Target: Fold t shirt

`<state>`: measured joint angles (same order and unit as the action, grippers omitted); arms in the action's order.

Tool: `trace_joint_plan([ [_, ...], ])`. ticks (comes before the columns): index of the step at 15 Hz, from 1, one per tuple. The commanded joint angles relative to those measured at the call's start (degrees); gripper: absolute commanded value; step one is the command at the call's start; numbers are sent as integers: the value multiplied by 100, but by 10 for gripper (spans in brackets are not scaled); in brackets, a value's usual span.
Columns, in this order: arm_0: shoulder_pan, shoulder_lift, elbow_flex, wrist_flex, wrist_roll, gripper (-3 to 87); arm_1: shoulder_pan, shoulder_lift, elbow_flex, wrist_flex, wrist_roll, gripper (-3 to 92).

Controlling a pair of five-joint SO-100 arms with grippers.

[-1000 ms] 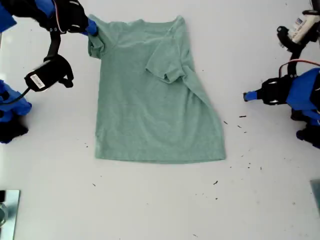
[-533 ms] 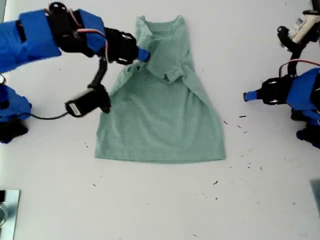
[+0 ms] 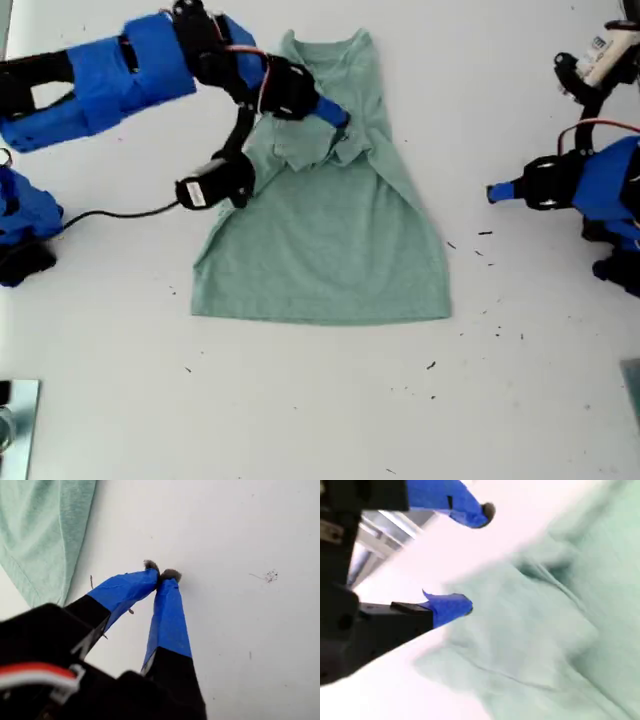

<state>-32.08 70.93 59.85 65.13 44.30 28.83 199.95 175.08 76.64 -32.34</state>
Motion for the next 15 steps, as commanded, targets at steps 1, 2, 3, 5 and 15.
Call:
trace_joint_plan([
  [1,-220,2602,1099,290,132,139,-35,79,246,-18,70,25],
  [2,-229,3771,2610,-79,97,84,-35,79,246,-18,70,25],
  [3,-167,5212,4597,-835,-123,16,-35,79,246,-18,70,25],
  [5,97,8191,8244,-1811,-932,-2,-26,79,246,-18,70,25],
  [15,1143,13474,12639,-765,-2628,-2,-1529,-5115,-5862,1143,422,327],
])
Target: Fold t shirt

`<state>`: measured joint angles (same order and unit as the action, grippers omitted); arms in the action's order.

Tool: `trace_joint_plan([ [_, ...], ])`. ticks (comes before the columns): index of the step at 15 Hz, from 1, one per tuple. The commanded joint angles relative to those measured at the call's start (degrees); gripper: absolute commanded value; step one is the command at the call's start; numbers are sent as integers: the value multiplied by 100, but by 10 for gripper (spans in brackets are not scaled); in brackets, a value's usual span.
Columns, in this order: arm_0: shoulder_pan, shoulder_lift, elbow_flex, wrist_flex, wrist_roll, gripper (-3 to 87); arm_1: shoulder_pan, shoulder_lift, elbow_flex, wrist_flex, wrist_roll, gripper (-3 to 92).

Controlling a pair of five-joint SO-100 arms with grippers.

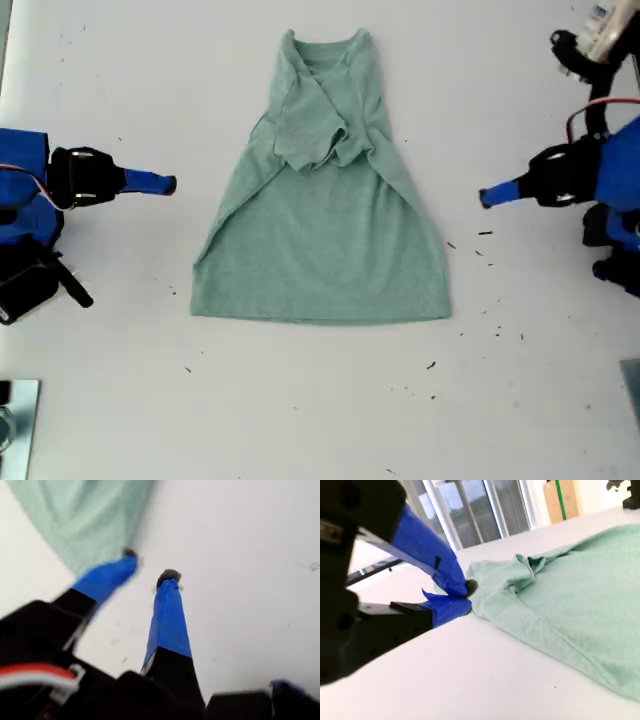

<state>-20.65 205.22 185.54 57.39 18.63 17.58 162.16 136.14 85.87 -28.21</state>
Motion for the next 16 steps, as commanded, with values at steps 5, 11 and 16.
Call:
trace_joint_plan([
  [5,26,44,70,9,-35,-2,-1477,-3955,-3164,343,712,286],
  [11,62,70,70,9,-18,-2,-1837,-5282,-1336,-1969,1090,303],
  [16,114,88,70,18,0,-2,-1960,-5396,-844,-2452,1037,16],
])
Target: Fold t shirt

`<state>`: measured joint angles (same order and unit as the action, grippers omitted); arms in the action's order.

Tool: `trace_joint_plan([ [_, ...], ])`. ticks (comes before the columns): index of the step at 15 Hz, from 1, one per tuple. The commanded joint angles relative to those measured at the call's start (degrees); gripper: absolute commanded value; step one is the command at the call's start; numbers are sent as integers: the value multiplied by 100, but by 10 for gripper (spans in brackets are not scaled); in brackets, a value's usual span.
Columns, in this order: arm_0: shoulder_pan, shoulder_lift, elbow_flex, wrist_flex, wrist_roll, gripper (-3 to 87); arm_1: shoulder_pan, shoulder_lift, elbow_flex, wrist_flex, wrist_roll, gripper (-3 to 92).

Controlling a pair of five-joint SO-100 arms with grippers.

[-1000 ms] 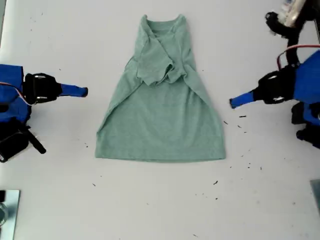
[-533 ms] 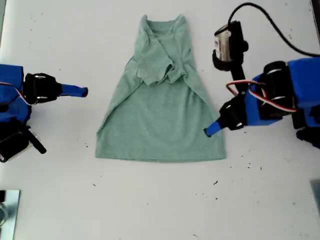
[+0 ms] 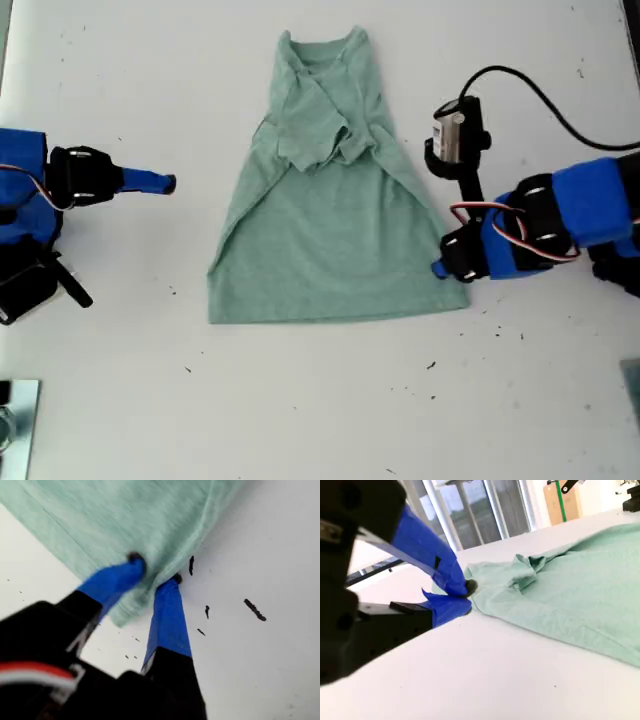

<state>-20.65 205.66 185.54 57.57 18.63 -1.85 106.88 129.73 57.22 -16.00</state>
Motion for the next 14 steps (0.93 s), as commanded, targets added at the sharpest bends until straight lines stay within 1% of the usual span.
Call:
trace_joint_plan([
  [1,105,44,70,0,0,-2,44,299,-738,1099,-422,-4],
  [4,105,53,70,0,9,-2,132,246,-3067,3243,-853,-9],
  [5,114,62,70,9,9,-2,149,167,-3753,3762,-932,-9],
  [6,114,62,70,9,9,-2,158,62,-4395,4113,-940,-11],
  [7,114,62,70,9,9,-2,149,0,-4834,4148,-993,-11],
  [9,105,62,70,9,9,-2,158,-624,-5388,3850,-993,-11],
  [10,97,62,70,9,9,-2,158,-1151,-5766,3463,-1011,-11],
  [11,97,62,70,9,9,-2,158,-1608,-6021,2944,-976,-11],
  [13,105,62,70,9,9,-2,185,-2048,-5643,1556,-800,-11],
  [14,105,62,70,9,9,-2,211,-2294,-5317,1099,-694,-3],
])
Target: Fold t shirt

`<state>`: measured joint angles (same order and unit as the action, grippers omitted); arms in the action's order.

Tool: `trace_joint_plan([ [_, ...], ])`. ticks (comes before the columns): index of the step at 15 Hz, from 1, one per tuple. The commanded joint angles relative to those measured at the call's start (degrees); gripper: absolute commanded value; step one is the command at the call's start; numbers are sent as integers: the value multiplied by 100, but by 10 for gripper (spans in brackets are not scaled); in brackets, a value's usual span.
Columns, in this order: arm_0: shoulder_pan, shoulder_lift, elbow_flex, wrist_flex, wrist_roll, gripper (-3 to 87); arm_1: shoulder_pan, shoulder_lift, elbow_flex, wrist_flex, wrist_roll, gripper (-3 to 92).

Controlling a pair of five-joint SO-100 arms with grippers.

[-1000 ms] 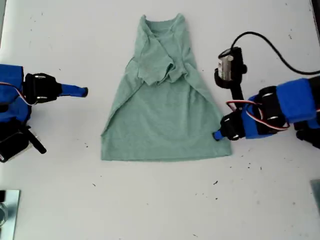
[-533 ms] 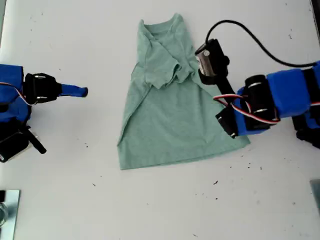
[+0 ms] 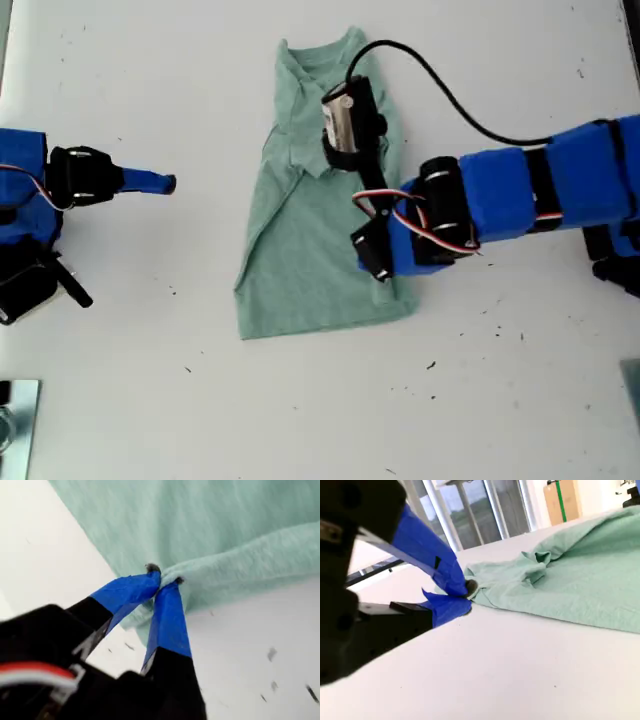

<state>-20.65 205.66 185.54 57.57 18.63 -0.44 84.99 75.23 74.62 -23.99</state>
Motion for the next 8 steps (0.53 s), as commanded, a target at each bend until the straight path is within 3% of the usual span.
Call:
trace_joint_plan([
  [1,105,62,70,9,9,-2,35,-237,633,-1389,123,69],
  [2,105,62,70,9,9,-2,-44,-272,932,-1863,185,204],
  [3,105,62,70,9,9,-2,-105,-264,853,-1828,167,248],
  [8,114,62,70,9,9,-2,-88,2171,-79,343,-220,244],
])
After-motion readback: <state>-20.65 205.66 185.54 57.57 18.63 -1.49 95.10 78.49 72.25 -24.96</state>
